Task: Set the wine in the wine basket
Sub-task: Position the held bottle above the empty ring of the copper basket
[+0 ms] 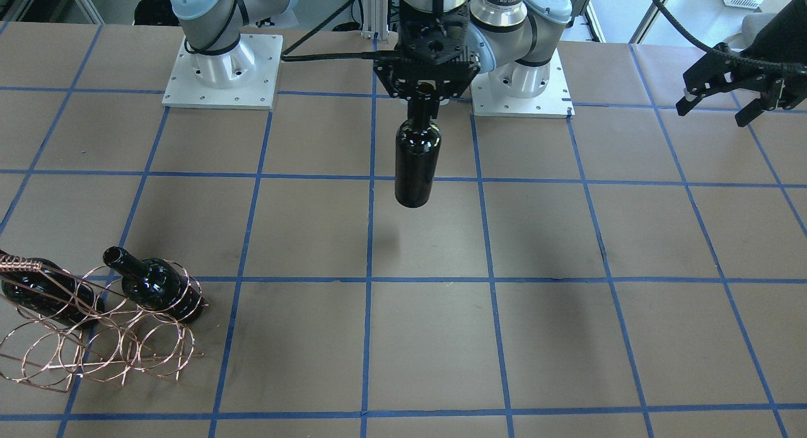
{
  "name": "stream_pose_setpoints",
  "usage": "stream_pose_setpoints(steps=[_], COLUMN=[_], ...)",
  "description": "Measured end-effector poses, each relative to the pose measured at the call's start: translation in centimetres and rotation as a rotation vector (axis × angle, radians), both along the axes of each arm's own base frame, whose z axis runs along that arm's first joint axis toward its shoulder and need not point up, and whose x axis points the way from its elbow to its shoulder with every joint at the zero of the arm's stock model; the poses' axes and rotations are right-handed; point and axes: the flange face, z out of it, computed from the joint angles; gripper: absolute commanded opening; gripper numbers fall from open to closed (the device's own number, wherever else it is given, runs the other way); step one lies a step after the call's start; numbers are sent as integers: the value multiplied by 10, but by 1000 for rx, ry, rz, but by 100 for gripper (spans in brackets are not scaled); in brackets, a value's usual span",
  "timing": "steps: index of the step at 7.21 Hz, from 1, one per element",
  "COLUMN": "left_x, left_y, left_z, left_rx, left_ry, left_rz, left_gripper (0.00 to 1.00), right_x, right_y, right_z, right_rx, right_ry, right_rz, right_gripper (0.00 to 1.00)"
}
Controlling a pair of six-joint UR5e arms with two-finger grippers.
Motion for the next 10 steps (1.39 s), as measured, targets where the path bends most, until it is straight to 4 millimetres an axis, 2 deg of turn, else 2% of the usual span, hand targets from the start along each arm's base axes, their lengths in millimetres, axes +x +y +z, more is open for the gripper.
stream_pose_setpoints(steps=[2,3,5,6,7,8,10], left_x=[-72,-111,-180,-210,-231,-242,-250], left_y=[-7,-10,-10,-11,-14,-15,-15], left_z=[5,6,6,4,3,1,-6], left_rx=[8,-2,-25,-58,-99,-115,-99], left_ry=[-38,-66,-100,-103,-103,-99,-75], left_rz=[73,89,75,38,6,-13,-26], left_gripper=[100,100,100,100,100,100,100], right_x=[-86,-133,-216,-245,-273,-300,-358], right_y=[-39,-50,-51,-44,-41,-42,-49], right_z=[28,45,75,85,89,90,91], right_rx=[-46,-58,-48,-25,8,31,49], right_ry=[56,82,112,120,130,137,137], right_rz=[61,107,190,218,234,250,306], right_gripper=[0,0,0,0,0,0,0])
